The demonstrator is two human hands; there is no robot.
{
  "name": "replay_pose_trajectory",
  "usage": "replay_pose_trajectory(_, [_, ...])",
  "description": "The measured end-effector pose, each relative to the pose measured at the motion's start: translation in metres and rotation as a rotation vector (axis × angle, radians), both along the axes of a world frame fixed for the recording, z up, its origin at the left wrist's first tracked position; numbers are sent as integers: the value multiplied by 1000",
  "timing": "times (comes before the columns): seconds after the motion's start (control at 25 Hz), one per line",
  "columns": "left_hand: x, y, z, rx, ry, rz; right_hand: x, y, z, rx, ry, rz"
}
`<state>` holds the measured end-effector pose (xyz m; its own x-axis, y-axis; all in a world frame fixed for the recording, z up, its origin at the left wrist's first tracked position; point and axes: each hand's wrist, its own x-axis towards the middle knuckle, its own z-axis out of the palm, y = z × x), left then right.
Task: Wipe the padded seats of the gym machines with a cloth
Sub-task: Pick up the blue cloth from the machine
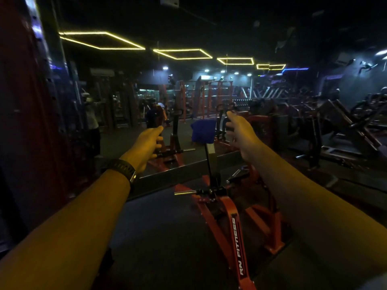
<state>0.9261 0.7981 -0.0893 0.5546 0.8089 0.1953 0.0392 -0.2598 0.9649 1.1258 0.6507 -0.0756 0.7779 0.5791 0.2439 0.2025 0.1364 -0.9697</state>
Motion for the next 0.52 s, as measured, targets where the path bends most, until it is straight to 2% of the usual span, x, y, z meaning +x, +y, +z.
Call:
replay_pose_trajectory(0.32, [221,221,-21,2,-14,-83,210,220,-20,-79,-110,-2])
replay_pose_trajectory(0.52, [361,374,-13,33,76,-105,341,359,-13,-130,-131,0])
